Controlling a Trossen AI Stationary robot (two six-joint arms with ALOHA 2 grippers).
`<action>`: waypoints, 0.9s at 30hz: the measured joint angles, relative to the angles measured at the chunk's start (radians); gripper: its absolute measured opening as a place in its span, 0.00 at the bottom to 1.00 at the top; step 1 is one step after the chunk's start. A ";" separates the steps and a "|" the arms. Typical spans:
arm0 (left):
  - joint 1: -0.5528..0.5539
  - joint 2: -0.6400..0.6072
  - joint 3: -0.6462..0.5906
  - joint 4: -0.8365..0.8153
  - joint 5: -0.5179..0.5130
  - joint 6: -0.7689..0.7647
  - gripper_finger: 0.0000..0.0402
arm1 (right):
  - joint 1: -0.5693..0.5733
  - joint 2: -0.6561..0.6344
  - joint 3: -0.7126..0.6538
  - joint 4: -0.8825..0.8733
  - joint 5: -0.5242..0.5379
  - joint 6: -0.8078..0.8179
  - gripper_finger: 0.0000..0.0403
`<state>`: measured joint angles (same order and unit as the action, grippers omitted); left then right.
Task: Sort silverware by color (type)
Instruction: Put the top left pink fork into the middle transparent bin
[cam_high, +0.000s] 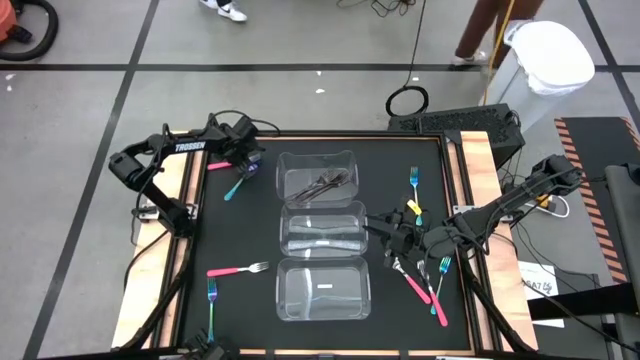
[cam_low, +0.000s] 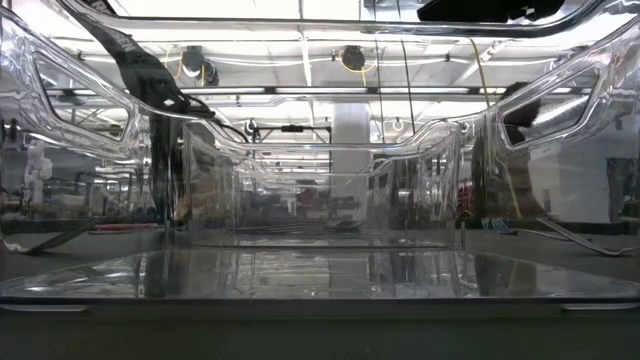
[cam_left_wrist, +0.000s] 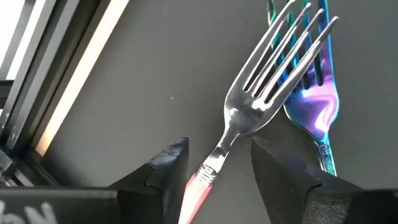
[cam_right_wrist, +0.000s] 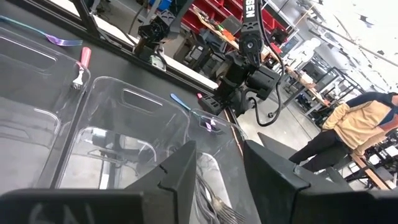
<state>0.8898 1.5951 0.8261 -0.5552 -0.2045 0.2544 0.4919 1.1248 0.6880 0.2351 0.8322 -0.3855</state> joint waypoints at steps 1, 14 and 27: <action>0.000 0.000 0.000 -0.001 0.003 0.010 0.42 | 0.000 0.000 0.000 -0.004 0.000 0.004 0.32; -0.027 0.027 0.000 -0.002 -0.010 0.013 0.37 | 0.002 0.000 0.000 -0.009 0.000 0.018 0.32; -0.056 0.051 0.009 -0.010 -0.071 -0.011 0.31 | 0.027 0.000 0.000 -0.009 0.001 0.001 0.32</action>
<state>0.8337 1.6457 0.8351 -0.5651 -0.2753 0.2433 0.5194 1.1248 0.6880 0.2256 0.8333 -0.3849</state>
